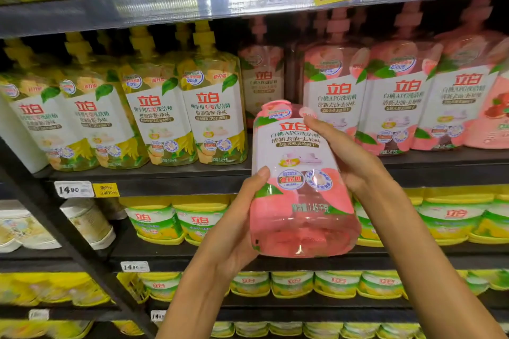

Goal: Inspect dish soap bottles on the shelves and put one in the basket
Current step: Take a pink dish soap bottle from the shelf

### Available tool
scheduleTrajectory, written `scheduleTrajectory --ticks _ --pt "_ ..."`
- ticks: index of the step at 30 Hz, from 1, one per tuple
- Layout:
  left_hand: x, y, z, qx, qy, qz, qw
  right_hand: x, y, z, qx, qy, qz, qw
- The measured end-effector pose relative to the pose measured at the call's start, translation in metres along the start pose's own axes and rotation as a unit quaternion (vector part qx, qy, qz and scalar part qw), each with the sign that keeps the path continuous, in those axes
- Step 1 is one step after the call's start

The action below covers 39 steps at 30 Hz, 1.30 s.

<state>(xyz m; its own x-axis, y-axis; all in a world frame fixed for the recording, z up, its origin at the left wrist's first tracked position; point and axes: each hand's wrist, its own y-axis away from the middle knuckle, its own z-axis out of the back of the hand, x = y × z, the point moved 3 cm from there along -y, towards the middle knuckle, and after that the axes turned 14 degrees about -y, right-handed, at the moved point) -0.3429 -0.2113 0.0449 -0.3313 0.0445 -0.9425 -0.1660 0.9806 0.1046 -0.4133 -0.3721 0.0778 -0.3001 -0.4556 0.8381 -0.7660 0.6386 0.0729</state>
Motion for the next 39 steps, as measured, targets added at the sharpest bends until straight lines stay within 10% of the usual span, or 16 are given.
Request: scheduleTrajectory --ticks 11,20,31,39 --pt "-0.01 -0.007 0.005 -0.093 -0.214 -0.131 0.963 0.019 0.019 -0.012 0.153 -0.004 0.248 0.956" --pt "-0.01 -0.009 0.013 -0.096 -0.326 -0.25 0.907 0.021 0.048 -0.015 0.104 0.091 0.307 0.942" --pt "0.007 -0.024 0.032 -0.17 -0.368 -0.238 0.883 0.039 0.083 -0.026 0.288 0.272 0.409 0.822" --pt "0.006 -0.018 0.03 -0.154 -0.283 -0.257 0.911 0.027 0.058 -0.007 0.155 0.134 0.34 0.918"
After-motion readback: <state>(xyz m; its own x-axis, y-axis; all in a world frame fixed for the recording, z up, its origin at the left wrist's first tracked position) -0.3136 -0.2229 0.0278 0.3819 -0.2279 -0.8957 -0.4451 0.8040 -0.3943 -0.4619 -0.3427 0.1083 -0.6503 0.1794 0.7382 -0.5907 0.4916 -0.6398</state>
